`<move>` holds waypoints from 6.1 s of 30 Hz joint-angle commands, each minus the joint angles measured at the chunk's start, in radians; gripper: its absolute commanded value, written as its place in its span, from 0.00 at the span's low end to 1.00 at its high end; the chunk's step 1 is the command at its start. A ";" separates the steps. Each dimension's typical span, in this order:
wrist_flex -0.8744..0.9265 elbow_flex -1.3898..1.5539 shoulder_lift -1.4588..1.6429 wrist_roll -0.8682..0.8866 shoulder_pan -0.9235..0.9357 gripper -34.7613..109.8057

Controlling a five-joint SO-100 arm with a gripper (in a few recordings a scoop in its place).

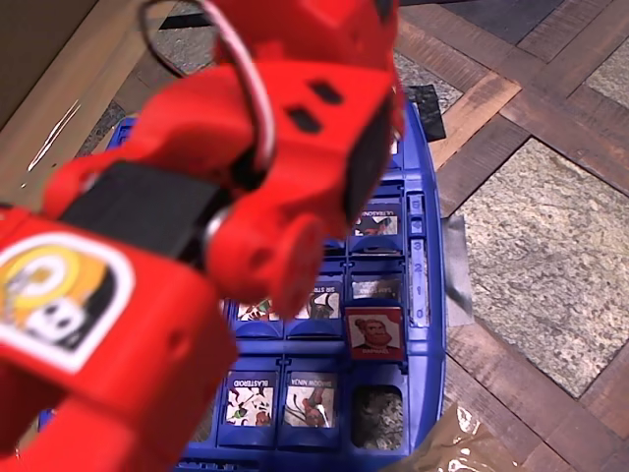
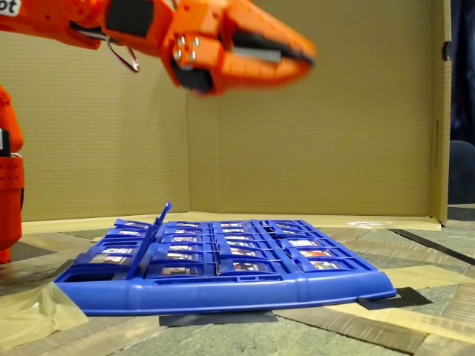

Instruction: Flip A5.

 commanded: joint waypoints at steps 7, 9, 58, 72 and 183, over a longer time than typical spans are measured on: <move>0.422 -0.127 -0.083 -0.107 0.034 0.24; 0.474 -0.132 -0.095 -0.110 0.035 0.24; 0.580 -0.011 0.034 -0.270 0.110 0.24; -0.126 0.334 0.313 -0.017 -0.006 0.24; -2.125 1.028 1.367 0.308 -0.370 0.24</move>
